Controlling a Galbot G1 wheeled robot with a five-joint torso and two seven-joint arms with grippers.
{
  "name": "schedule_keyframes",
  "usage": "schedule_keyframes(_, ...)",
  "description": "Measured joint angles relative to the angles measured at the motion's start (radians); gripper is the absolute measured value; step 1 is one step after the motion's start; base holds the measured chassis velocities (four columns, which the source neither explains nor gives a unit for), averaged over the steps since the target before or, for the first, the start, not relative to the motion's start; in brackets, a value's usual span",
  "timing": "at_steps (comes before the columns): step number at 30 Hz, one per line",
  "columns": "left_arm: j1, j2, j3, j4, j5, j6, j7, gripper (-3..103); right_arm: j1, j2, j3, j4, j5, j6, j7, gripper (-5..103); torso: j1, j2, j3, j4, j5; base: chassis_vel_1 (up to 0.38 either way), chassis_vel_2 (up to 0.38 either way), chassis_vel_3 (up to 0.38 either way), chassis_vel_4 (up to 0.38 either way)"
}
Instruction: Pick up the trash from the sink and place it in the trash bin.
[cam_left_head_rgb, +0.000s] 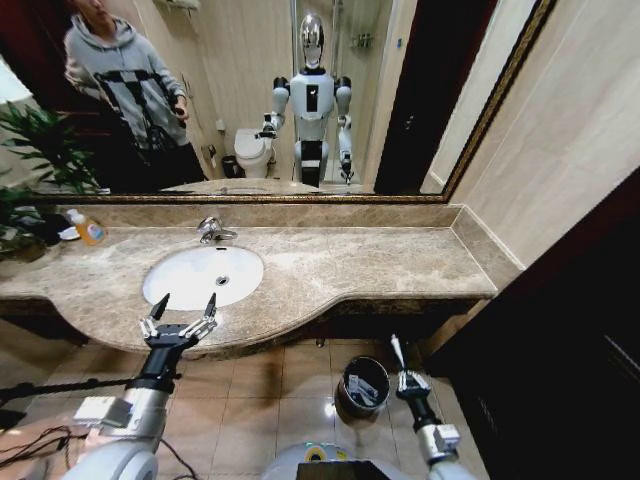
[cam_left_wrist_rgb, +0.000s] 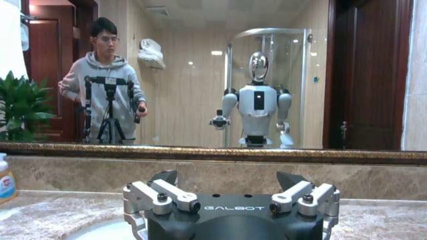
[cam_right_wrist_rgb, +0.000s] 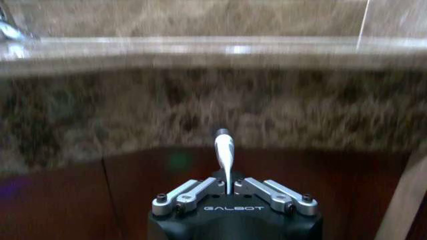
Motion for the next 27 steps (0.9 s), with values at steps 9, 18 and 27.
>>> schedule_keyframes(9, 0.000, 0.000, 0.000, 0.000, 0.000, 0.000, 0.000, 100, 0.169, -0.001, -0.048, -0.278, 0.015, -0.019, -0.020, 2, 0.000, 0.000, 0.000, 0.0002, 0.0002, 0.000, 0.000, 0.000, 0.000)
schedule_keyframes(18, 0.000, 0.000, 0.000, 0.000, 0.000, 0.000, 0.000, 100, 0.321, 0.011, -0.074, -0.564, -0.026, -0.018, -0.037, 2, 0.000, 0.000, 0.000, 0.0001, 0.0001, 0.000, 0.000, 0.000, 0.000)
schedule_keyframes(27, 0.000, 0.000, 0.000, 0.000, 0.000, 0.000, 0.000, 100, 0.462, 0.026, -0.089, -0.819, -0.076, 0.013, -0.039, 2, 0.000, 0.000, 0.000, 0.0000, 0.0000, 0.000, 0.000, 0.000, 0.000)
